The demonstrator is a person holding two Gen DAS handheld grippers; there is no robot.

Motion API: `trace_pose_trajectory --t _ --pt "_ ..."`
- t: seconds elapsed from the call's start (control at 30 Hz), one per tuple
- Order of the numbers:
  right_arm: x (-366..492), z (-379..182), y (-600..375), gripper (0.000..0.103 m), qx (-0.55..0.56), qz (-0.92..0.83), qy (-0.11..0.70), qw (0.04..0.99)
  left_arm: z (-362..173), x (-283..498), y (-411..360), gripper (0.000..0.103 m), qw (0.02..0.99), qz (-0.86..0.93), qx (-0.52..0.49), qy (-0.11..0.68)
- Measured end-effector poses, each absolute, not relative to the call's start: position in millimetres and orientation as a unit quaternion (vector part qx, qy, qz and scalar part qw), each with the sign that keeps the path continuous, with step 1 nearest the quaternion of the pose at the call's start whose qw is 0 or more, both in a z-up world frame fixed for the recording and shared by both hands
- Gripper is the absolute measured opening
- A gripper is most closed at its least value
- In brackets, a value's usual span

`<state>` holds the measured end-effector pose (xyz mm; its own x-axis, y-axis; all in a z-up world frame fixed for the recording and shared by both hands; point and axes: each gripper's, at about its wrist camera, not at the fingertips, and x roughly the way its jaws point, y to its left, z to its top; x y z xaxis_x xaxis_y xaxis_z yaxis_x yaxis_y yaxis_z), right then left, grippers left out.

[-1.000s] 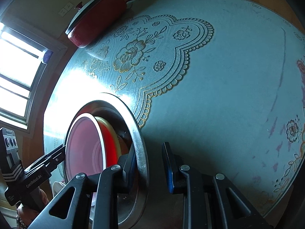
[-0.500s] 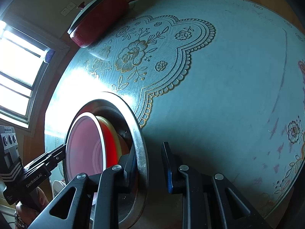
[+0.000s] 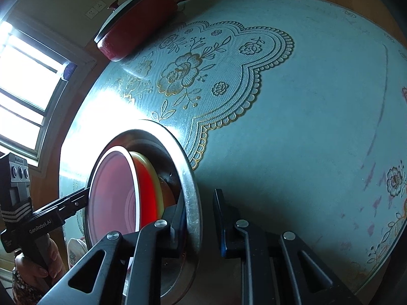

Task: Organize plates and bowls
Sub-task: 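Grasp the steel bowl rim with the left tool while the right tool holds it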

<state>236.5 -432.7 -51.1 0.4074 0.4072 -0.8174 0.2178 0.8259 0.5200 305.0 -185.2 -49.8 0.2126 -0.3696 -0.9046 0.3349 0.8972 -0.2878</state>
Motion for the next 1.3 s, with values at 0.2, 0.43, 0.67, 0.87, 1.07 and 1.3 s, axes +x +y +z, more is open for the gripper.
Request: trace_pose_trajectory --t 0.2,0.43,0.67,0.87,1.07,1.3 --pt "235.0 -50.7 -431.4 0.012 0.283 0.087 0.530 0.795 -47.4 292.8 -195.5 0.010 0.782 -0.264 0.009 0.564" --pt "235.9 -48.1 -427.7 0.012 0.260 0.103 0.526 0.803 -50.7 298.0 -190.7 0.011 0.767 -0.275 -0.018 0.580" --pt "236.2 -57.3 -437.6 0.012 0.326 0.107 0.531 0.775 -63.2 307.6 -181.2 0.039 0.752 -0.259 -0.042 0.605" --pt "237.3 -54.5 -428.5 0.011 0.292 0.097 0.541 0.783 -64.6 303.2 -188.2 0.034 0.755 -0.262 -0.018 0.601" --pt "237.9 -52.3 -425.1 0.007 0.279 0.094 0.536 0.791 -57.3 294.9 -205.4 0.013 0.769 -0.278 0.027 0.575" --pt "232.5 -49.9 -423.2 0.006 0.266 0.094 0.529 0.800 -52.4 292.0 -200.4 0.012 0.775 -0.283 0.024 0.565"
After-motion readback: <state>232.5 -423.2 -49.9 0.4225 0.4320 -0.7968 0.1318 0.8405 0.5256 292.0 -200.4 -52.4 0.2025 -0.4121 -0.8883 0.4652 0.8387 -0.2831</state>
